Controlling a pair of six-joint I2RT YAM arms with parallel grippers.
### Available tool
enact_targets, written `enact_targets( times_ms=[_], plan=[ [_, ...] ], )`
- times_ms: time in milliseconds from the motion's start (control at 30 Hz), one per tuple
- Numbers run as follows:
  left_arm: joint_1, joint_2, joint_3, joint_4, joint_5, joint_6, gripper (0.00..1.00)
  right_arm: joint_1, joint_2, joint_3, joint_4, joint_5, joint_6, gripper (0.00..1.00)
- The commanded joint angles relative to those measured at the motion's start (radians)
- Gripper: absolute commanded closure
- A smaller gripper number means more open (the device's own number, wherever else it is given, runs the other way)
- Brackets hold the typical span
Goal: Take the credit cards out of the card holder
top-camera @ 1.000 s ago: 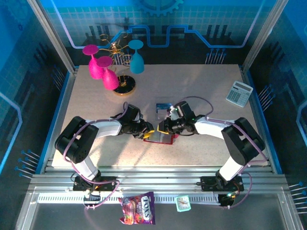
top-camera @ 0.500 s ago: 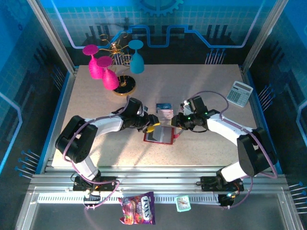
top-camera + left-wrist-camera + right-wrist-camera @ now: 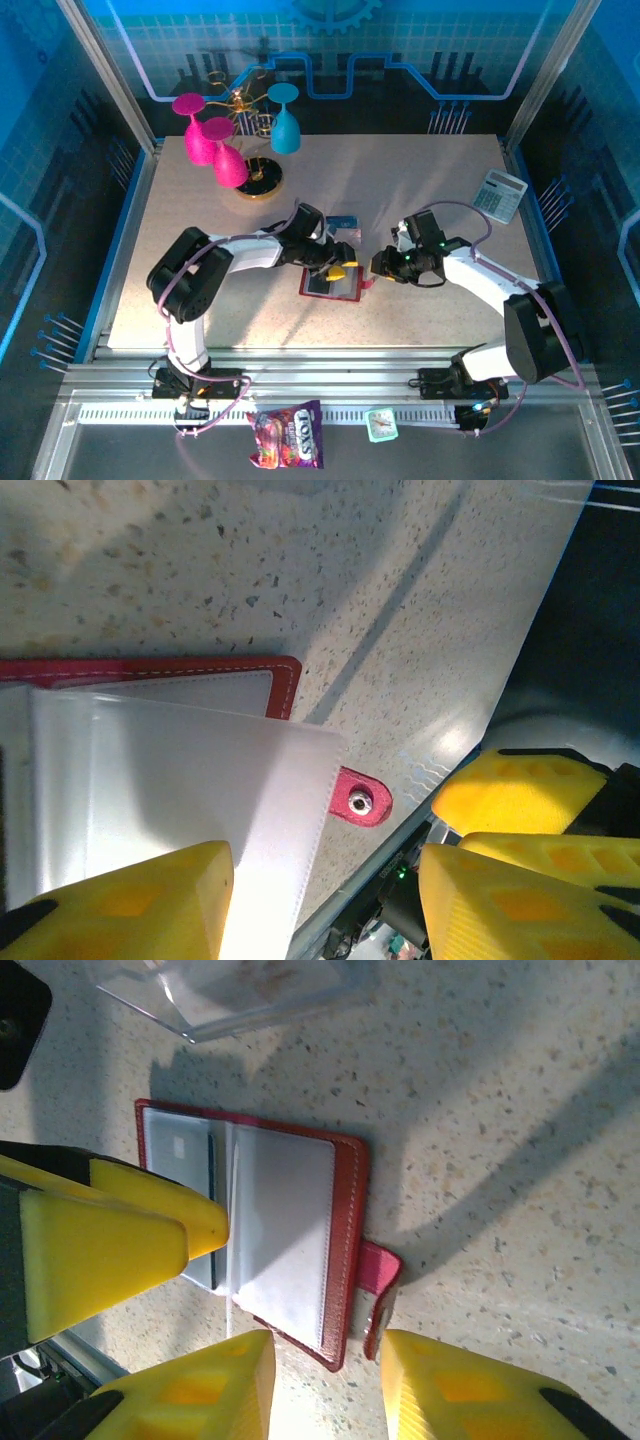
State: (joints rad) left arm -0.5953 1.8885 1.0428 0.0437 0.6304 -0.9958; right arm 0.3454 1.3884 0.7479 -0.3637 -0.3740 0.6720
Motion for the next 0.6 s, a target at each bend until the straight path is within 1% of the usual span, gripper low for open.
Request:
enact_targets(
  times_ms=[0, 67, 233, 400, 467, 567],
  plan=[
    [-0.012, 0.035, 0.031, 0.0, 0.047, -0.008, 0.46, -0.014, -0.006, -0.024, -0.016, -0.006, -0.001, 0.64],
    [-0.012, 0.039, 0.029, 0.019, 0.055, -0.019, 0.45, -0.012, -0.002, -0.034, -0.003, -0.012, 0.004, 0.64],
    [-0.009, 0.027, 0.04, -0.015, 0.05, 0.005, 0.43, -0.011, 0.028, -0.045, 0.038, -0.03, 0.02, 0.63],
    [-0.006, 0.001, 0.012, -0.01, 0.035, 0.008, 0.42, -0.006, 0.085, -0.04, 0.084, -0.043, 0.023, 0.64],
    [0.001, -0.026, -0.013, 0.0, 0.021, 0.002, 0.42, -0.005, 0.116, -0.03, 0.095, -0.053, 0.023, 0.66],
    [0.024, -0.072, -0.053, 0.013, 0.006, -0.003, 0.42, -0.001, 0.145, -0.02, 0.121, -0.068, 0.023, 0.72]
  ],
)
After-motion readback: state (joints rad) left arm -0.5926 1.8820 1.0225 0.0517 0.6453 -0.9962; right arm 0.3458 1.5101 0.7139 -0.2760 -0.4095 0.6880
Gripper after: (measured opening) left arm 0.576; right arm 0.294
